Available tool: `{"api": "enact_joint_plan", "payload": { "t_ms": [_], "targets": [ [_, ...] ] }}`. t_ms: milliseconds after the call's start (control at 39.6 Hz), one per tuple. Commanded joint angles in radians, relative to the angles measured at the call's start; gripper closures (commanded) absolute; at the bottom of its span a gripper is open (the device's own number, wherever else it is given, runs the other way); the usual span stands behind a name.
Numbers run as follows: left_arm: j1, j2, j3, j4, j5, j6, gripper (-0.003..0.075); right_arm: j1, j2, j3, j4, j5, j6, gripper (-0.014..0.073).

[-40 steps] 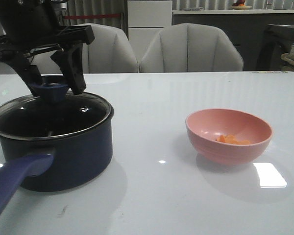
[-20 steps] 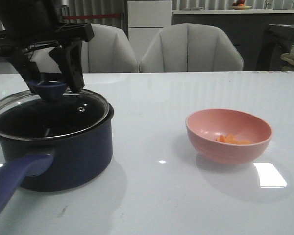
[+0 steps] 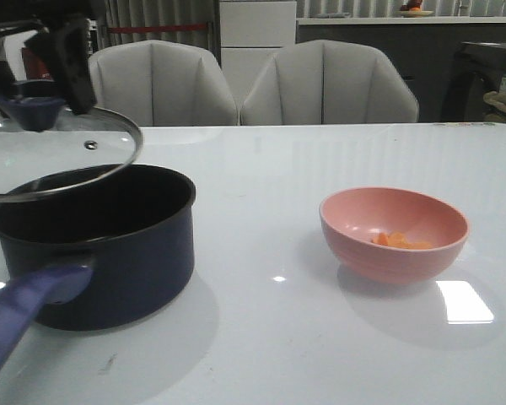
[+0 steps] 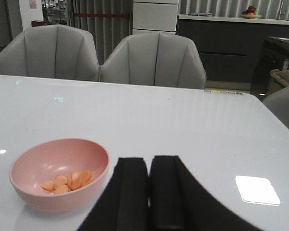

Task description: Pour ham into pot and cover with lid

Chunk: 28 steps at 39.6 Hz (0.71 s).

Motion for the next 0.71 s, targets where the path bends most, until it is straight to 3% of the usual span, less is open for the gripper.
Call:
{"api": "enact_joint_plan", "payload": {
  "t_ms": [0,354,682],
  "targets": [
    [0.066,-0.076,-0.029,0.002,0.0,0.053,0.0535,-0.007,-0.02,0.011,-0.006,-0.084,0.0,0.0447],
    [0.33,-0.143,0.173,0.012,-0.05,0.111,0.0535,-0.007,-0.02,0.011,-0.006,-0.084,0.0,0.0447],
    [0.392,-0.093,0.348,-0.007,-0.19,0.128,0.053,-0.007,-0.02,0.011,-0.006,-0.084,0.0,0.0447]
  ]
}}
